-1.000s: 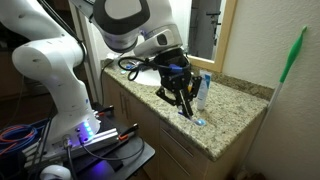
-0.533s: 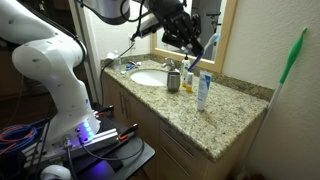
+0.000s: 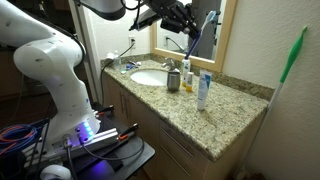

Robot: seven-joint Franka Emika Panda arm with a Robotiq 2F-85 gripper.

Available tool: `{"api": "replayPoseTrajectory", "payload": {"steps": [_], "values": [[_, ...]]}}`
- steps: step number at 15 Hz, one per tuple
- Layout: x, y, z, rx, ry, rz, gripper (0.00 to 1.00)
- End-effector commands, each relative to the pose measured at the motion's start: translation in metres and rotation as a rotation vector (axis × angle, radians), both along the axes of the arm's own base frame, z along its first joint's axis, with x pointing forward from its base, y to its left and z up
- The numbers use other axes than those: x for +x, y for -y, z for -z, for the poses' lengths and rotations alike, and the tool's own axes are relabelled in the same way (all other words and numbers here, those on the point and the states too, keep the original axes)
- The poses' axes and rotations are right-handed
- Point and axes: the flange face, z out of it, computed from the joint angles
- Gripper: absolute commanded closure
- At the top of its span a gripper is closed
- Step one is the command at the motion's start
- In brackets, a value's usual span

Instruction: Close the faucet, move the cup to the right of the counter, then pick the toothbrush and put it in the cup

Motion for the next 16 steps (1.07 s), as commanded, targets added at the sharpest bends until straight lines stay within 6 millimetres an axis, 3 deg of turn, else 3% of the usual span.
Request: {"api": "replayPoseTrajectory", "payload": {"steps": [1,3,4,5,6,8,9,14,16], "values": [[0.058,-0.079,-0.008,-0.106,-0.082,-0.167,0.98],[0.097,-0.131,-0.006,-0.153,-0.116,-0.296,0.98],[0.068,-0.102,-0.007,-0.124,-0.077,-0.228,0.98],[0.076,-0.119,-0.007,-0.131,-0.074,-0.251,0.9],[0.076,-0.12,-0.007,-0.126,-0.071,-0.249,0.9],[0.07,-0.108,-0.009,-0.113,-0.064,-0.23,0.9],[0.069,-0.105,-0.009,-0.11,-0.063,-0.226,0.98],[0.112,-0.184,0.028,-0.099,-0.119,-0.451,0.98],[0.128,-0.2,0.05,-0.106,-0.148,-0.44,0.98]]}}
